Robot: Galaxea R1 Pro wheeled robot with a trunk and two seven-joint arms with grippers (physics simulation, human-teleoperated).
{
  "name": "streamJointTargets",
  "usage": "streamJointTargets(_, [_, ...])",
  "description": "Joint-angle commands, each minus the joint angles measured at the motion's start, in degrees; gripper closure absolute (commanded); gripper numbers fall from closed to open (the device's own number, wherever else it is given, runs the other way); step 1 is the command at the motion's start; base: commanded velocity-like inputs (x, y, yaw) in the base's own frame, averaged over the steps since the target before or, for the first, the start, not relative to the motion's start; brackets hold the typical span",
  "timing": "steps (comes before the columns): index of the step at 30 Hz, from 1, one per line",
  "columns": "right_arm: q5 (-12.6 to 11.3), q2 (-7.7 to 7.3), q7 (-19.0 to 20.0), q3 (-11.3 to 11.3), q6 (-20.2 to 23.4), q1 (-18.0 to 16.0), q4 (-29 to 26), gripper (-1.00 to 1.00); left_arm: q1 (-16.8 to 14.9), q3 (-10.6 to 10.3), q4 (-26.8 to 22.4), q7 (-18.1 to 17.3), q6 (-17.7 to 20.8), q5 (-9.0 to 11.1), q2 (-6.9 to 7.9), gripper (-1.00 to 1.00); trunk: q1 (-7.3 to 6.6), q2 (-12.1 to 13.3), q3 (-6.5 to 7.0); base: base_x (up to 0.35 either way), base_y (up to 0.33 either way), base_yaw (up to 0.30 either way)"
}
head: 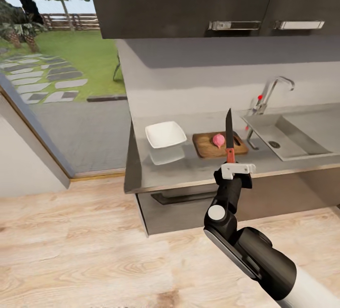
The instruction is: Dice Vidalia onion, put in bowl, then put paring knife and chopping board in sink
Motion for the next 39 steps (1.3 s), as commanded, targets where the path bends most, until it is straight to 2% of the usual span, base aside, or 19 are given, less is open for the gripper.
streamJointTargets(1, [-0.41, -0.09, -0.48, 0.16, 0.55, -0.09, -0.08, 1.0, -0.02, -0.45, -0.12, 0.5, -0.16, 0.51, 0.1, -1.0, 0.03, -0.11, -0.16, 0.0, -0.322, 0.209])
streamJointTargets(29, [-0.46, 0.02, -0.46, 0.23, 0.55, -0.09, -0.08, 1.0, -0.02, -0.48, -0.12, 0.5, -0.16, 0.54, 0.08, -1.0, 0.03, -0.11, -2.01, 0.0, -0.321, 0.208])
streamJointTargets(34, [-0.44, -0.07, -0.47, 0.23, 0.55, -0.09, -0.06, 1.0, -0.02, -0.44, -0.07, 0.5, -0.23, 0.54, 0.1, -1.0, 0.03, -0.11, -2.3, 0.0, -0.122, 0.186])
streamJointTargets(37, [1.41, -0.11, -0.38, 0.85, 0.99, -0.09, 0.38, 1.0, -0.02, -0.41, -0.17, 0.5, -0.24, 0.54, 0.1, -1.0, 0.03, -0.11, -2.33, 0.0, -0.009, 0.024])
streamJointTargets(39, [4.74, -0.01, -0.3, 1.46, 3.12, -0.09, 0.47, 1.0, -0.02, -0.41, -0.24, 0.47, -0.24, 0.52, 0.1, -1.0, 0.03, -0.11, -2.33, 0.0, -0.003, 0.008])
